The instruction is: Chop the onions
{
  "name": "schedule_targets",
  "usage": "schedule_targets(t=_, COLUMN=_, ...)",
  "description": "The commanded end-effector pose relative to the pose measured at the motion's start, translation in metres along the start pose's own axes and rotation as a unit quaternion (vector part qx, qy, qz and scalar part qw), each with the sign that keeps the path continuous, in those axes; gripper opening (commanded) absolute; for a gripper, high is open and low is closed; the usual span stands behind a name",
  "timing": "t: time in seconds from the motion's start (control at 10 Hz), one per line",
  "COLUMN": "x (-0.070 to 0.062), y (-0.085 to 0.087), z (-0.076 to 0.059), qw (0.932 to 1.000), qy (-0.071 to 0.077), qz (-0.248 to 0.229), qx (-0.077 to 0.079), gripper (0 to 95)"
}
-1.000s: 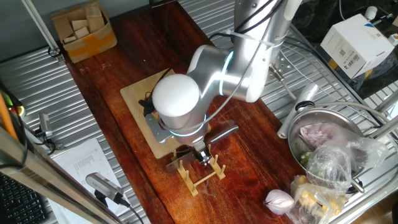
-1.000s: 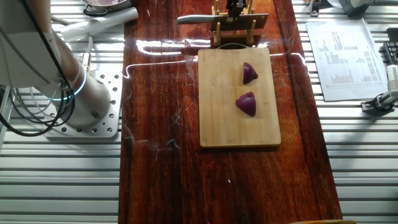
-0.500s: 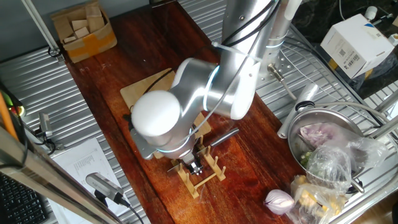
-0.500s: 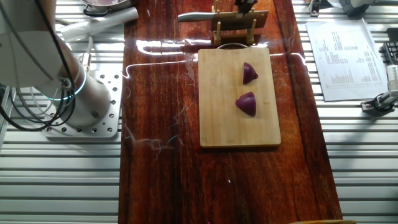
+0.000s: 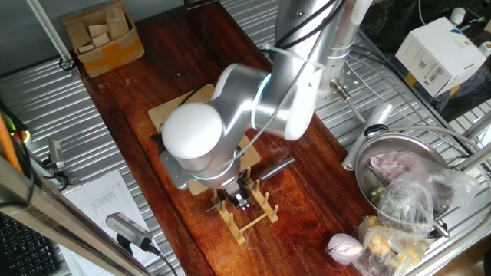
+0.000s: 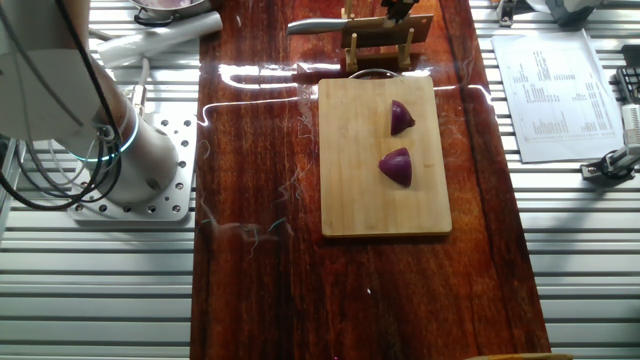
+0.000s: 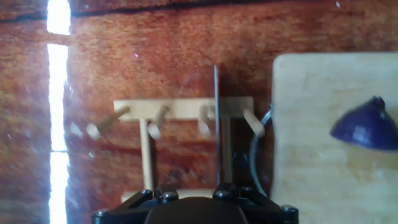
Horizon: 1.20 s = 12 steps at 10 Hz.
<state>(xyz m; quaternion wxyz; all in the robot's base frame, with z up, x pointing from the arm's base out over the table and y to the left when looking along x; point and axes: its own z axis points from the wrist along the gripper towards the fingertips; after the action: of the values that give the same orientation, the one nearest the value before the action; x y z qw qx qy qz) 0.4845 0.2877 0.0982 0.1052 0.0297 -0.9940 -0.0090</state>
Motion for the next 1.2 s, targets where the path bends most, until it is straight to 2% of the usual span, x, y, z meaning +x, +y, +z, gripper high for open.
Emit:
schedule_targets(t=0.1, x=0.007, y=-0.002, z=0.001, qw=0.9999, qy=-0.01, qz=-0.002, qx=-0.001, gripper=38.0)
schedule_targets(t=0.2, x=0.012, y=-0.003, z=0.001, qw=0.9998, qy=-0.018, qz=-0.005, qx=-0.001, gripper=57.0)
schedule_targets(t=0.6, x=0.02, y=-0.007, z=-0.002, qw=0.9995, qy=-0.028, qz=-0.014, qx=0.002, gripper=57.0)
schedule_targets(t=0.7, x=0.021, y=-0.007, z=-0.004, qw=0.9983, qy=-0.055, qz=-0.019, qx=0.009, gripper=57.0)
schedule_targets(t=0.8, x=0.022, y=-0.006, z=-0.008, qw=0.9974, qy=-0.062, qz=-0.029, qx=0.023, gripper=57.0)
schedule_targets(t=1.0, x=0.024, y=-0.006, z=-0.012, qw=0.9974, qy=-0.058, qz=-0.033, qx=0.029, gripper=57.0)
schedule_targets(t=1.1, x=0.024, y=-0.006, z=-0.012, qw=0.997, qy=-0.067, qz=-0.034, qx=0.021, gripper=57.0)
schedule_targets(t=1.2, x=0.024, y=-0.006, z=-0.012, qw=0.9967, qy=-0.073, qz=-0.036, qx=0.007, gripper=57.0)
